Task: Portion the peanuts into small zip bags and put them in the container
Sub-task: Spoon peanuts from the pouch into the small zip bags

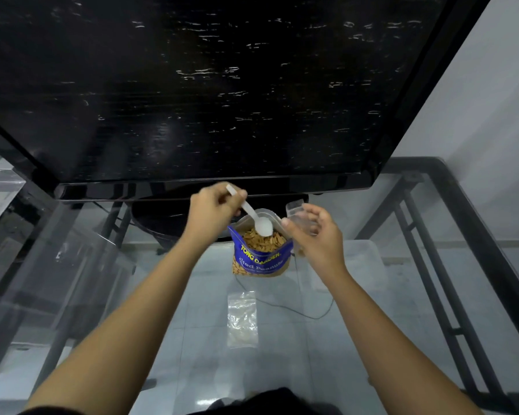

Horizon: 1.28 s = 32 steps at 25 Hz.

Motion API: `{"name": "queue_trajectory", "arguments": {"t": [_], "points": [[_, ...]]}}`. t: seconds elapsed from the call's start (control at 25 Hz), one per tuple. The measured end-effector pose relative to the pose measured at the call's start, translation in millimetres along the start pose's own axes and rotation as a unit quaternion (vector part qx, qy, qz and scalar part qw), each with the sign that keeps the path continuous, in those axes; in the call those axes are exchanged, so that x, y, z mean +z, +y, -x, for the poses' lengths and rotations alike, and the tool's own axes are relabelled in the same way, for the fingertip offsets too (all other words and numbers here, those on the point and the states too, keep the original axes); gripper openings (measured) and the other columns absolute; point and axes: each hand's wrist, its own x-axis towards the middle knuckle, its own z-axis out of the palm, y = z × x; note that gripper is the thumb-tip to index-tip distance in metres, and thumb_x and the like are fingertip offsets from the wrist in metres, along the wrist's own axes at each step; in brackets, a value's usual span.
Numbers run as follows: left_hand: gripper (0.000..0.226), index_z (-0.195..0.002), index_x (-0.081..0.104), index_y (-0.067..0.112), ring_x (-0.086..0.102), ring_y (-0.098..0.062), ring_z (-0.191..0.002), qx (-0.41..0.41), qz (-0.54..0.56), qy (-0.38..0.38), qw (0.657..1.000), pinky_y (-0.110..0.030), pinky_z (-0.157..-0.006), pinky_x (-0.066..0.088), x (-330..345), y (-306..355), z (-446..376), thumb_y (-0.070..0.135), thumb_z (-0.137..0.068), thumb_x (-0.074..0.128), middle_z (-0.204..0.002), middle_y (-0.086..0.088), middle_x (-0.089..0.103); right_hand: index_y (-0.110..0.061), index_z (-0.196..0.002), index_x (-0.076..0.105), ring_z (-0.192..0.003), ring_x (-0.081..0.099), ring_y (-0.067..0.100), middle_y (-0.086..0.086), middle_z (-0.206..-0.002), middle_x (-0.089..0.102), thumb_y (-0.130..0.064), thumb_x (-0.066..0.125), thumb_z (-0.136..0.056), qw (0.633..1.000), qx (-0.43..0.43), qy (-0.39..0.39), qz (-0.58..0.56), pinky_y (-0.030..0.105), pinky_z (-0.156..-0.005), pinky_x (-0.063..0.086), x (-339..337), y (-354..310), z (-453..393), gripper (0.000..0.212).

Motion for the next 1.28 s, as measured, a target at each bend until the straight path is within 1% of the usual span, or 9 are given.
{"name": "queue_trajectory", "arguments": {"t": [0.16,0.32,0.4,0.56,0.68,0.8,0.92,1.04,1.28], "points": [[0.016,-0.090,0.070,0.013,0.066,-0.014,-0.074,0.028,-0.075,-0.080,0.994,-0.022,-0.067,0.053,21.2,-18.6,8.2,0.024,-0.090,0.058,-0.076,-0.005,0.070,-0.025,-0.115,0.052,-0.103,0.058,0.010,-0.012,-0.105,0.060,-0.037,0.076,-0.072,0.999,0.024,-0.026,0.003,0.027,-0.081,0.054,0.2,12.5,5.7,0.051],[0.018,-0.073,0.067,0.015,0.065,-0.015,-0.065,-0.164,0.060,-0.015,0.985,-0.028,-0.072,0.056,31.5,-24.7,1.6,0.019,-0.089,0.060,-0.062,-0.006,0.067,-0.033,-0.111,0.050,-0.106,0.059,0.011,-0.010,-0.110,0.061,-0.040,0.075,-0.071,0.997,0.048,-0.047,-0.026,0.036,-0.083,0.057,0.0,18.8,7.8,0.048],[0.016,-0.077,0.067,0.008,0.063,-0.016,-0.063,-0.220,0.119,0.011,0.968,-0.027,-0.070,0.057,30.6,-26.2,0.0,0.018,-0.088,0.061,-0.063,-0.008,0.066,-0.032,-0.112,0.050,-0.108,0.059,0.012,-0.012,-0.109,0.061,-0.038,0.074,-0.072,0.995,0.060,-0.060,-0.044,0.039,-0.086,0.056,-1.9,19.6,7.2,0.047],[0.014,-0.088,0.064,0.003,0.062,-0.012,-0.056,-0.263,0.208,-0.003,0.942,-0.021,-0.060,0.056,30.0,-29.9,2.5,0.016,-0.089,0.060,-0.062,-0.008,0.065,-0.031,-0.115,0.049,-0.113,0.058,0.015,-0.007,-0.116,0.061,-0.038,0.073,-0.073,0.994,0.068,-0.072,-0.054,0.037,-0.085,0.056,-4.8,20.2,7.2,0.049],[0.011,-0.082,0.060,0.007,0.059,-0.005,-0.043,-0.290,0.252,0.025,0.923,-0.014,-0.046,0.051,24.7,-30.9,-0.4,0.015,-0.090,0.060,-0.051,-0.003,0.064,-0.031,-0.115,0.049,-0.112,0.056,0.015,-0.002,-0.121,0.059,-0.036,0.072,-0.076,0.996,0.059,-0.054,-0.031,0.024,-0.075,0.055,-6.8,16.8,7.3,0.046],[0.012,-0.087,0.058,0.005,0.055,-0.004,-0.037,-0.304,0.275,0.041,0.911,-0.013,-0.042,0.048,13.6,-35.5,-4.6,0.016,-0.091,0.058,-0.056,-0.005,0.061,-0.024,-0.120,0.051,-0.108,0.056,0.012,-0.004,-0.118,0.059,-0.035,0.072,-0.077,0.998,0.018,-0.049,0.047,0.013,-0.065,0.051,-9.3,7.8,5.4,0.050],[0.012,-0.087,0.056,0.007,0.052,-0.006,-0.048,-0.311,0.287,0.053,0.904,-0.011,-0.036,0.044,0.2,-35.5,-8.8,0.017,-0.092,0.055,-0.063,-0.003,0.055,-0.020,-0.118,0.054,-0.097,0.059,0.012,-0.005,-0.109,0.060,-0.037,0.076,-0.072,0.983,-0.046,-0.060,0.165,0.020,-0.070,0.052,-8.0,-1.3,1.3,0.053],[0.013,-0.081,0.057,0.009,0.050,-0.007,-0.055,-0.281,0.305,0.062,0.908,-0.011,-0.044,0.046,-17.0,-28.4,-20.1,0.016,-0.093,0.054,-0.065,-0.003,0.054,-0.017,-0.116,0.055,-0.090,0.061,0.017,0.000,-0.109,0.063,-0.039,0.076,-0.071,0.951,-0.101,-0.064,0.286,0.030,-0.073,0.053,-1.4,-6.6,-3.2,0.055],[0.015,-0.079,0.060,0.012,0.054,-0.004,-0.052,-0.179,0.226,0.004,0.958,-0.013,-0.050,0.046,-24.7,8.8,-25.0,0.019,-0.092,0.056,-0.064,-0.002,0.057,-0.019,-0.115,0.055,-0.092,0.062,0.017,0.000,-0.107,0.065,-0.039,0.076,-0.070,0.959,-0.105,-0.066,0.253,0.034,-0.076,0.055,16.5,-12.2,-1.7,0.054]]}}
